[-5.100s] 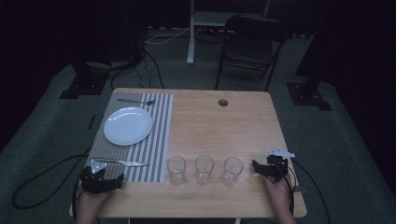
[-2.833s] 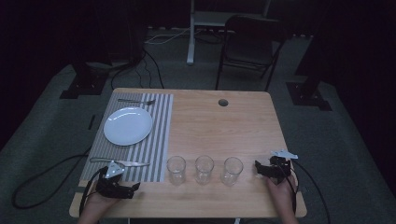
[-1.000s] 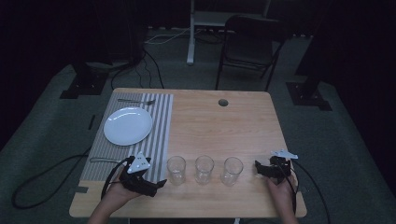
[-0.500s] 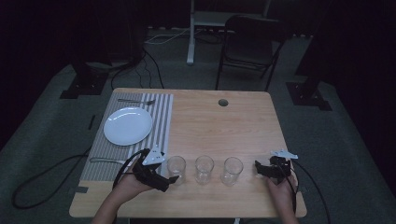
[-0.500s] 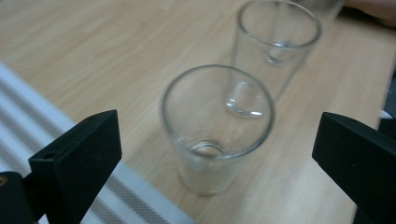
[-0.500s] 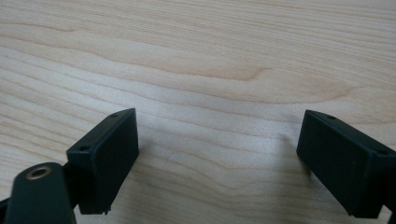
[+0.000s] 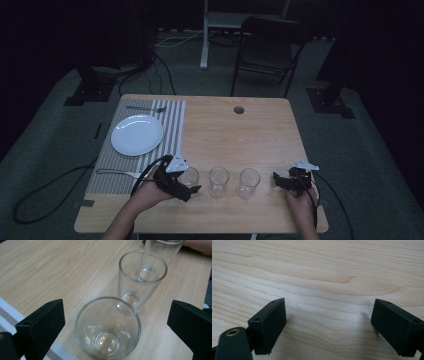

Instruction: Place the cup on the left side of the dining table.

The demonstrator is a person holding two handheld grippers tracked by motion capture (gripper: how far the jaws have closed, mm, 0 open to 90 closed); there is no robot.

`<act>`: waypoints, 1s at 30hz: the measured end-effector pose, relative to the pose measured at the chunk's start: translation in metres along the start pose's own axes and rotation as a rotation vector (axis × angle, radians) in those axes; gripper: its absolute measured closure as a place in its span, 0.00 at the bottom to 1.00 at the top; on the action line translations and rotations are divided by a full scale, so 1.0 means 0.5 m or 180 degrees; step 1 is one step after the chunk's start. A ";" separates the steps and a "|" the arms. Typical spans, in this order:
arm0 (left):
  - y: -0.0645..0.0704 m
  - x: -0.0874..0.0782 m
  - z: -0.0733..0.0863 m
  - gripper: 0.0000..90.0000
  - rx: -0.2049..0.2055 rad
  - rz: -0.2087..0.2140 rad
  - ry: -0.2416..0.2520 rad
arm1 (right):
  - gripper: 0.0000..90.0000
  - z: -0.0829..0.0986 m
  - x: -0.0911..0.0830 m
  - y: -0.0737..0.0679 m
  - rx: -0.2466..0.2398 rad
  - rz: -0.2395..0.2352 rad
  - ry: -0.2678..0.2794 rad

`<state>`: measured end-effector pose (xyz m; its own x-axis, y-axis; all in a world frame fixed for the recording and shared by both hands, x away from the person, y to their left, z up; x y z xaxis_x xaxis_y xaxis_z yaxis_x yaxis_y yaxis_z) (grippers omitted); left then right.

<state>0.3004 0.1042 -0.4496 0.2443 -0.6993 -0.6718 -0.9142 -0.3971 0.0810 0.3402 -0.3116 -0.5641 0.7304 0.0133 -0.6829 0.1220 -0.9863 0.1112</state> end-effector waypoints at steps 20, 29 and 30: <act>0.017 0.057 -0.076 0.02 0.0141 0.0190 -0.0182 | 0.14 0.000 0.000 0.000 0.0001 -0.0002 0.0003; 0.034 0.086 -0.117 0.02 0.0228 0.0329 -0.0280 | 0.14 0.000 0.000 0.000 0.0001 -0.0002 0.0004; 0.036 0.090 -0.121 0.02 0.0251 0.0333 -0.0293 | 0.14 0.000 0.000 0.000 0.0001 -0.0002 0.0003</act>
Point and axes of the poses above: each handheld gripper's, and its own axes: x roughly forward along the jaws, z roughly out of its underside, y roughly to its right, the point moved 2 cm from there along x, roughly forward along the jaws, and after that the axes turned 10 degrees about z, right-handed, at the moved point
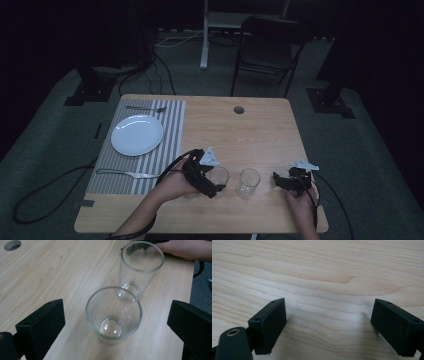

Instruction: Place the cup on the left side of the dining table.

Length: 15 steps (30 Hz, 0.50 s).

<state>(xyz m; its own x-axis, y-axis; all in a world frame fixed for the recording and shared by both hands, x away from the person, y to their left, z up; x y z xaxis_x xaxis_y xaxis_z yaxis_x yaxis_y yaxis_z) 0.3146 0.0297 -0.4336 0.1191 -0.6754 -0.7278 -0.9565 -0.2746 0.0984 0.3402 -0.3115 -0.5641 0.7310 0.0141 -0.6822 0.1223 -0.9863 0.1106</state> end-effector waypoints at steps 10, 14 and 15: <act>0.001 0.048 -0.052 0.02 0.0064 0.0153 -0.0185 | 0.14 0.000 0.000 0.000 0.0001 -0.0001 0.0000; 0.006 0.071 -0.069 0.02 0.0102 0.0174 -0.0247 | 0.14 0.000 0.000 0.000 -0.0001 0.0000 0.0001; 0.008 0.075 -0.074 0.02 0.0122 0.0206 -0.0249 | 0.14 0.000 0.000 0.000 0.0000 -0.0001 0.0000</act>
Point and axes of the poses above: each handheld gripper's, and its own axes: x roughly forward along the jaws, z roughly out of its underside, y roughly to its right, the point moved 2 cm from there along x, roughly forward along the jaws, and after that the axes turned 10 degrees about z, right-handed, at the moved point
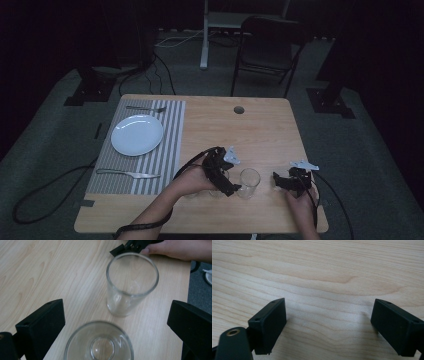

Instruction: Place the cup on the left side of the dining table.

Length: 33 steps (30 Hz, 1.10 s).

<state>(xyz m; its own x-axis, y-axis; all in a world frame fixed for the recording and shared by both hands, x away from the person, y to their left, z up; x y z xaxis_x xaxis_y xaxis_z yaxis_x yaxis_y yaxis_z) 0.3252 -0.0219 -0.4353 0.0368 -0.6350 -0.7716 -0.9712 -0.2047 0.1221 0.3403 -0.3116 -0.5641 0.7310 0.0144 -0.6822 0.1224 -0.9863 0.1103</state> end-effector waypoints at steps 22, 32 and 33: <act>0.001 0.098 -0.080 0.09 0.0003 0.0109 -0.0626 | 0.14 0.000 0.000 0.000 0.0000 0.0000 -0.0002; -0.003 0.129 -0.094 0.13 -0.0098 0.0055 -0.0879 | 0.14 0.000 0.000 0.000 0.0000 -0.0001 -0.0002; -0.002 0.133 -0.093 0.13 -0.0095 0.0065 -0.0918 | 0.14 0.000 0.000 0.000 -0.0002 -0.0002 -0.0004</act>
Point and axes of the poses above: each handheld gripper's, and its own axes: x roughly forward along the jaws, z roughly out of its underside, y roughly to its right, the point moved 2 cm from there along x, roughly forward along the jaws, and after that the axes turned 10 degrees about z, right-handed, at the moved point
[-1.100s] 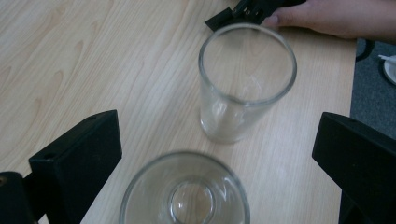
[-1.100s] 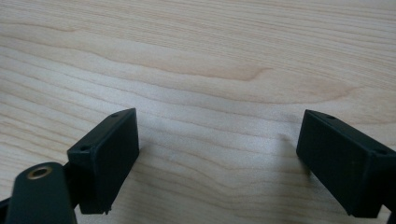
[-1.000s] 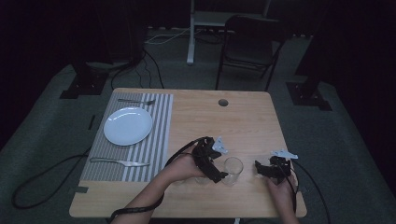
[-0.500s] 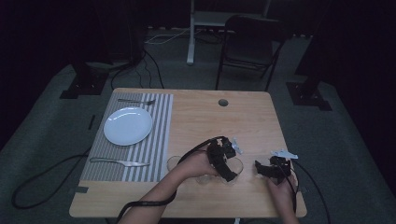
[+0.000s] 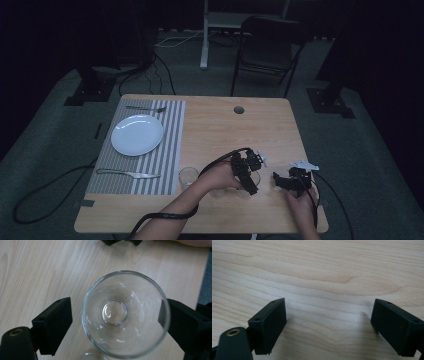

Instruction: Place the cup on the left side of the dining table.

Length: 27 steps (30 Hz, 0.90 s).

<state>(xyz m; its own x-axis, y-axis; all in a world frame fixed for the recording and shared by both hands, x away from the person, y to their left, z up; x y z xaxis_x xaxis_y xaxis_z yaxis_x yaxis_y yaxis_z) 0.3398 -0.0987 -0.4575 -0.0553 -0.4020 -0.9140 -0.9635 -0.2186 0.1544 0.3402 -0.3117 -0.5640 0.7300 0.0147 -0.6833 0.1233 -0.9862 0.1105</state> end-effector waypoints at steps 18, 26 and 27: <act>0.004 0.034 -0.005 0.32 0.0099 -0.0034 -0.0311 | 0.14 0.000 0.000 0.000 0.0003 0.0000 0.0004; 0.002 0.035 -0.007 0.32 0.0065 -0.0045 -0.0282 | 0.14 0.000 0.000 0.000 0.0003 0.0000 0.0004; 0.002 0.035 -0.007 0.32 0.0063 -0.0050 -0.0286 | 0.14 0.000 0.000 0.000 0.0003 0.0001 0.0004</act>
<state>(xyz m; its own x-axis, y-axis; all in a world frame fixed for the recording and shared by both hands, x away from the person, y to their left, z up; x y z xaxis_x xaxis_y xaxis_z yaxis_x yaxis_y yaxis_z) 0.3391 -0.1093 -0.4721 -0.0626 -0.3170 -0.9464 -0.9694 -0.2062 0.1332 0.3403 -0.3116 -0.5641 0.7309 0.0147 -0.6823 0.1224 -0.9864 0.1100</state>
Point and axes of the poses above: each handheld gripper's, and its own axes: x roughly forward along the jaws, z roughly out of its underside, y roughly to its right, the point moved 2 cm from there along x, roughly forward along the jaws, and after that the axes turned 10 degrees about z, right-handed, at the moved point
